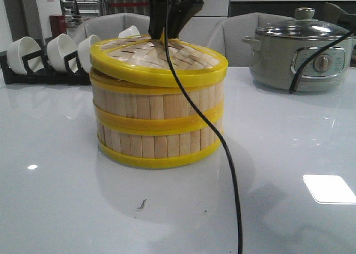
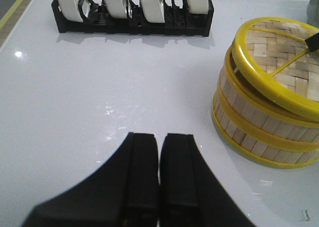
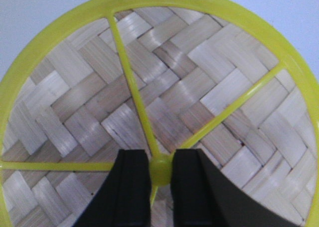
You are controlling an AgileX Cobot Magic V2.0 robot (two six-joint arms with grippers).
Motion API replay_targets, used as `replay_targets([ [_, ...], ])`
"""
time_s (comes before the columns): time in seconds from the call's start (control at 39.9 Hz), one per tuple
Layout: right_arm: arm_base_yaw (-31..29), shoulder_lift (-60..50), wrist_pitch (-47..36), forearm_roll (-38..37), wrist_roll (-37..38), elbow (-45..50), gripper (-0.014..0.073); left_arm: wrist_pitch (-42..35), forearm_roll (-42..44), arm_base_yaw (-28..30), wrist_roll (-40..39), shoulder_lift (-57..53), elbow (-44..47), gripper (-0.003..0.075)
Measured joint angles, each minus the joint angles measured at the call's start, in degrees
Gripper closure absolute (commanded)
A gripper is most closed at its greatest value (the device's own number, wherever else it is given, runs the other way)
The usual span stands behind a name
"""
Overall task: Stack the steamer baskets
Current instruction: 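Carry the lid over the stacked baskets and lower it on top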
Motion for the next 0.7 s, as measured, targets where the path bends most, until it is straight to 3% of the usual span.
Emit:
replay_targets([
  [0.4,0.0,0.8,-0.7,0.8,0.0,-0.1,0.056,0.0,0.0,0.0,0.0,0.0,0.0,0.0625],
  [0.48,0.0,0.8,-0.7,0.8,0.0,-0.1,0.051,0.0,0.0,0.0,0.0,0.0,0.0,0.0625],
  [0.7,0.0,0.8,-0.8,1.0,0.0,-0.1,0.0214,0.0,0.0,0.0,0.0,0.0,0.0,0.0625],
])
